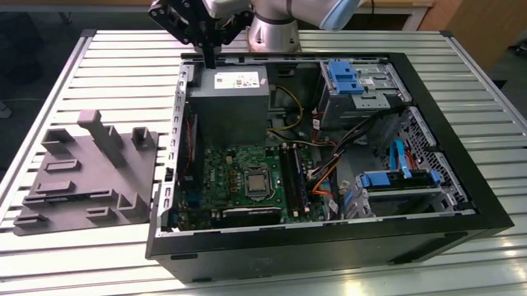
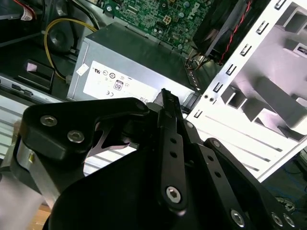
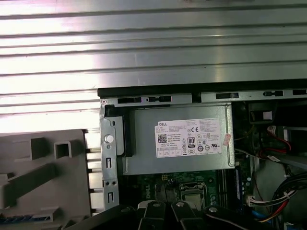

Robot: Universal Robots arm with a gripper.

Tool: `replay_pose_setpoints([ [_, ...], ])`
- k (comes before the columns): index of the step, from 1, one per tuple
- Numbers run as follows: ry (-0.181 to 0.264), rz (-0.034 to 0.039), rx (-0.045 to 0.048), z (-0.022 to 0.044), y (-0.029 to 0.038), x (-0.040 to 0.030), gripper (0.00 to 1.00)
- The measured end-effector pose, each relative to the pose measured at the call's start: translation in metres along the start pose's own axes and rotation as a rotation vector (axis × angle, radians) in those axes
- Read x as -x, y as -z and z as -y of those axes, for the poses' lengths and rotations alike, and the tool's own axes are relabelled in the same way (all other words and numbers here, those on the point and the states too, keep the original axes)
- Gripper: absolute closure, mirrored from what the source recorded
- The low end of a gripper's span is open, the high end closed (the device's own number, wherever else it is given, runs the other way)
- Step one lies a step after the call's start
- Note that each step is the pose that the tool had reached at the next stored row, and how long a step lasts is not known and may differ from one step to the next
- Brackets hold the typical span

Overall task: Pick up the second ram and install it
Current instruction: 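Reach for the second ram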

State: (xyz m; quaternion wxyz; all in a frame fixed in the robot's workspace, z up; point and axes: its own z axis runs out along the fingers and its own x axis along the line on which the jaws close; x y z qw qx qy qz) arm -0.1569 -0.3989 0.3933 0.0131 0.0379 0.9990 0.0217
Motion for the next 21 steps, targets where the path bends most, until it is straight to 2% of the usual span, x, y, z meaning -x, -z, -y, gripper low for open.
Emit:
replay_pose_setpoints([
  [21,0.0,0.0,0.0,0.0009,0.0003,-0.012,0.89],
])
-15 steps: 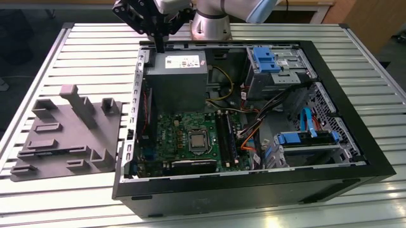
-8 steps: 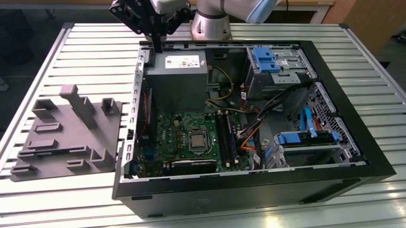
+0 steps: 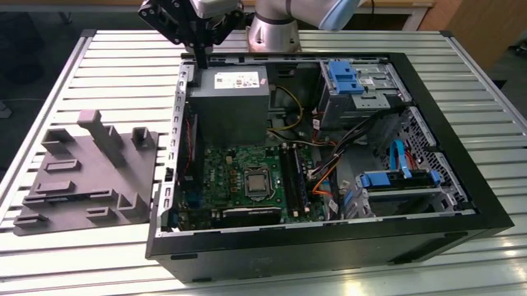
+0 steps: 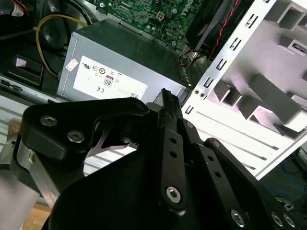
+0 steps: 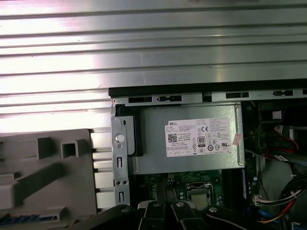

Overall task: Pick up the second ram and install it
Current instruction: 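Reach for the second ram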

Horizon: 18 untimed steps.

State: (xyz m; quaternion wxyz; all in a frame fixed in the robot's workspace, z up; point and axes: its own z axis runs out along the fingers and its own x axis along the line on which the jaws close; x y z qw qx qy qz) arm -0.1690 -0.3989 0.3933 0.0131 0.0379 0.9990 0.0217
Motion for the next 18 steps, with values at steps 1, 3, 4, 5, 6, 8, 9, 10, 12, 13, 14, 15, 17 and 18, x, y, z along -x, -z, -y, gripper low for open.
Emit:
replay_pose_setpoints([
  [1,0.0,0.0,0.0,0.0001,0.0,-0.0006,0.89],
  [3,0.0,0.0001,0.0,0.0001,0.0,-0.0018,0.89],
  [4,0.0,0.0,0.0,0.0002,0.0001,-0.0024,0.89],
  [5,0.0,0.0,0.0,0.0002,0.0001,-0.0029,0.89],
  [6,0.0,0.0,0.0,0.0003,0.0001,-0.0035,0.89],
  [8,0.0,0.0,0.0,0.0004,0.0001,-0.0047,0.89],
  [9,0.0,0.0,0.0,0.0004,0.0001,-0.0052,0.89],
  [10,0.0,0.0001,0.0001,0.0004,0.0001,-0.0057,0.89],
  [12,0.0,0.0,0.0,0.0005,0.0002,-0.0069,0.89],
  [13,0.0,0.0,0.0,0.0006,0.0002,-0.0076,0.89],
  [14,0.0,0.0,0.0,0.0006,0.0002,-0.0081,0.89],
  [15,0.0,0.0001,0.0,0.0007,0.0002,-0.0088,0.89],
  [17,0.0,0.0,0.0,0.0008,0.0003,-0.01,0.89],
  [18,0.0,0.0,0.0,0.0008,0.0003,-0.0108,0.89],
])
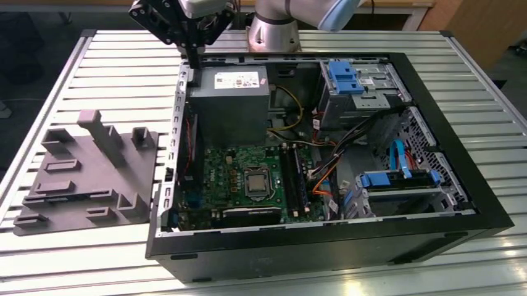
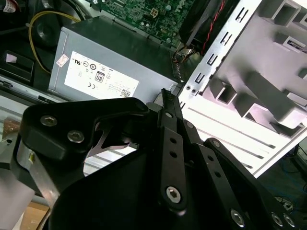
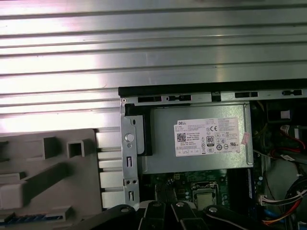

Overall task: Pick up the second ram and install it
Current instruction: 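Reach for the second ram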

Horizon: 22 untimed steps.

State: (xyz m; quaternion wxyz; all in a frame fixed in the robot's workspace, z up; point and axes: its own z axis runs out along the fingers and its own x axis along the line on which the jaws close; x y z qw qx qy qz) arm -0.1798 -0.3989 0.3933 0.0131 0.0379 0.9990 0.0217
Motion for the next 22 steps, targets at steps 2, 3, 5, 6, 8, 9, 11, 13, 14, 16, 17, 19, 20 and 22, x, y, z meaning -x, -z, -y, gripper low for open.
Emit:
replay_pose_setpoints([
  [2,0.0,0.0,-0.0001,0.0001,0.0001,-0.0013,0.89],
  [3,0.0,0.0,0.0,0.0001,0.0,-0.002,0.89],
  [5,0.0,0.0,0.0,0.0003,0.0001,-0.0046,0.89],
  [6,0.0,0.0,0.0,0.0004,0.0002,-0.0053,0.89],
  [8,0.0,0.0,0.0,0.0005,0.0002,-0.0066,0.89],
  [9,0.0,0.0001,0.0,0.0005,0.0002,-0.0073,0.89],
  [11,0.0,0.0,0.0,0.0006,0.0002,-0.0085,0.89],
  [13,0.0,0.0,0.0,0.0007,0.0003,-0.0098,0.89],
  [14,0.0,0.0,0.0,0.0008,0.0003,-0.0105,0.89],
  [16,0.0,0.0001,0.0,0.0009,0.0003,-0.0119,0.89],
  [17,0.0,0.0,-0.0001,0.0009,0.0004,-0.0125,0.89],
  [19,0.0,0.0,0.0,0.001,0.0004,-0.0138,0.89],
  [20,0.0,0.0,0.0,0.0011,0.0004,-0.0145,0.89],
  [22,0.0,0.0,0.0,0.0012,0.0004,-0.0157,0.89],
])
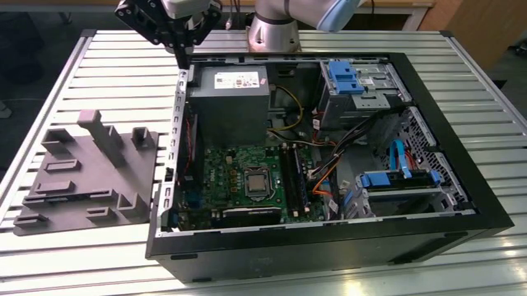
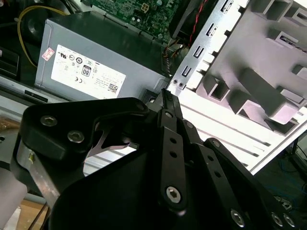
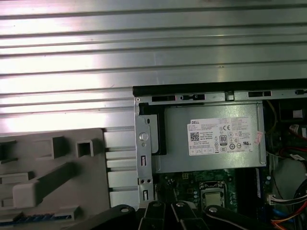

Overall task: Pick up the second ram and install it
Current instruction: 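Reach for the second ram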

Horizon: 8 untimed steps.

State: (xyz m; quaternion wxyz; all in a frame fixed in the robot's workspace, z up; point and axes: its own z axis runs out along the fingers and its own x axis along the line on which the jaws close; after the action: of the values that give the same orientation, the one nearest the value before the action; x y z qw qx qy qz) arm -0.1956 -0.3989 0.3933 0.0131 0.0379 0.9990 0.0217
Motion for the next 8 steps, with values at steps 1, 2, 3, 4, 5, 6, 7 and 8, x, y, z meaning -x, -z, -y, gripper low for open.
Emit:
replay_pose_setpoints([
  [1,0.0,0.0,0.0,0.0001,0.0,-0.0006,0.89],
  [2,0.0,0.0,0.0,0.0001,0.0,-0.0013,0.89],
  [3,0.0,0.0,0.0,0.0001,0.0,-0.0019,0.89],
  [4,0.0,0.0,0.0,0.0002,0.0001,-0.0026,0.89],
  [5,0.0,0.0,0.0,0.0003,0.0001,-0.0032,0.89],
  [6,0.0,0.0,0.0,0.0003,0.0001,-0.0039,0.89],
  [7,0.0,0.0,0.0001,0.0004,0.0001,-0.0045,0.89],
  [8,0.0,0.0,0.0,0.0004,0.0001,-0.0052,0.89],
])
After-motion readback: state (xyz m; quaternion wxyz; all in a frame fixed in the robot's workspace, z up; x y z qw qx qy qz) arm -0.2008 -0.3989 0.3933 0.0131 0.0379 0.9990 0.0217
